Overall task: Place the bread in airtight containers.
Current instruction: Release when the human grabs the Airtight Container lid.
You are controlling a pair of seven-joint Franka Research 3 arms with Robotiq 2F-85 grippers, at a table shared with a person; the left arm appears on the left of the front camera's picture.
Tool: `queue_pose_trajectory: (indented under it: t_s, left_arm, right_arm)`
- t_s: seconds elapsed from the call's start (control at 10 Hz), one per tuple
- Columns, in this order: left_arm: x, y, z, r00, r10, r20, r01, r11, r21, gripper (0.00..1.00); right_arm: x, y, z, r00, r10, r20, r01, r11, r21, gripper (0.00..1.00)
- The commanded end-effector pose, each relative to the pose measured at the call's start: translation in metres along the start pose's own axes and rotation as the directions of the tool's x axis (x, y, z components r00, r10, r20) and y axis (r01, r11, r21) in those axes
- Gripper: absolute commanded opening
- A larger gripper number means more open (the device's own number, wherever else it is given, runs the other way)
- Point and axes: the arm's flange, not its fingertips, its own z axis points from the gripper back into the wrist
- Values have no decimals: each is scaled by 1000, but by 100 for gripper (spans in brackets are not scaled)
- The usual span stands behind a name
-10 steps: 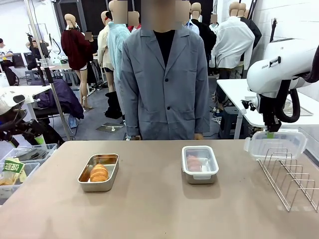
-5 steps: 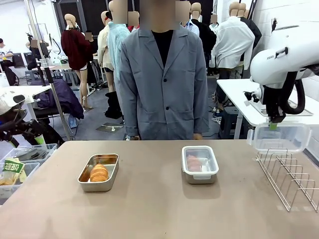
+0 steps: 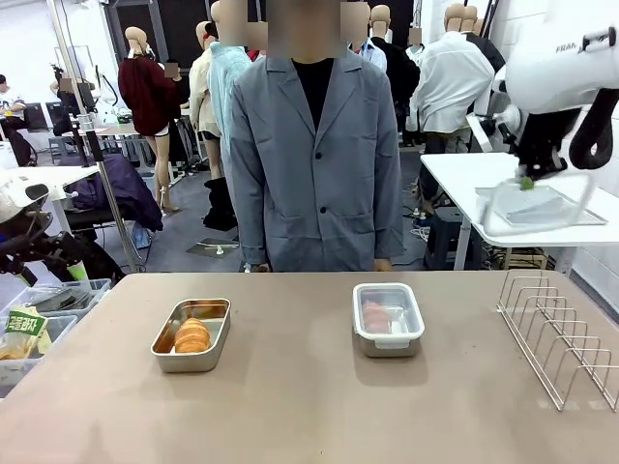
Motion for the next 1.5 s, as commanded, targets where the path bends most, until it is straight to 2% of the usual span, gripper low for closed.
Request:
queue_pose_trajectory:
  t_s: [0.0,0.3,0.4,0.5,0.7,1.0,1.1,1.2,1.3,1.4]
  left_arm:
    - [0,0,1,1000,19,2,-19,1000,0,100]
    - [0,0,1,1000,19,2,-19,1000,0,100]
    - [0,0,1,1000,19,2,-19,1000,0,100]
    - [0,0,1,1000,19,2,-19,1000,0,100]
    - [0,0,1,1000,19,2,-19,1000,0,100]
    - [0,0,1,1000,19,2,-19,1000,0,100]
    - [0,0,1,1000,19,2,-19,1000,0,100]
    - [0,0,1,1000,19,2,-19,1000,0,100]
    - [0,0,1,1000,19,2,-19,1000,0,100]
    - [0,0,1,1000,19,2,-19,1000,0,100]
  right_arm:
    - [36,-19,2,992,75,101,-70,996,-58,0]
    - [134,-71,-4,986,130,106,-124,990,-60,0]
    - [163,-82,-14,993,90,76,-85,994,-71,0]
    - [186,-91,-20,993,85,83,-82,996,-35,0]
    - [212,-96,-28,995,69,76,-66,997,-36,0]
    - [213,-99,-29,994,75,83,-75,997,-3,0]
    - [211,-99,-29,995,74,65,-75,997,16,6]
    - [201,-91,-24,991,124,44,-127,989,79,25]
    - [178,-80,-10,985,158,68,-166,980,113,43]
    - [139,-68,8,984,147,96,-162,972,169,61]
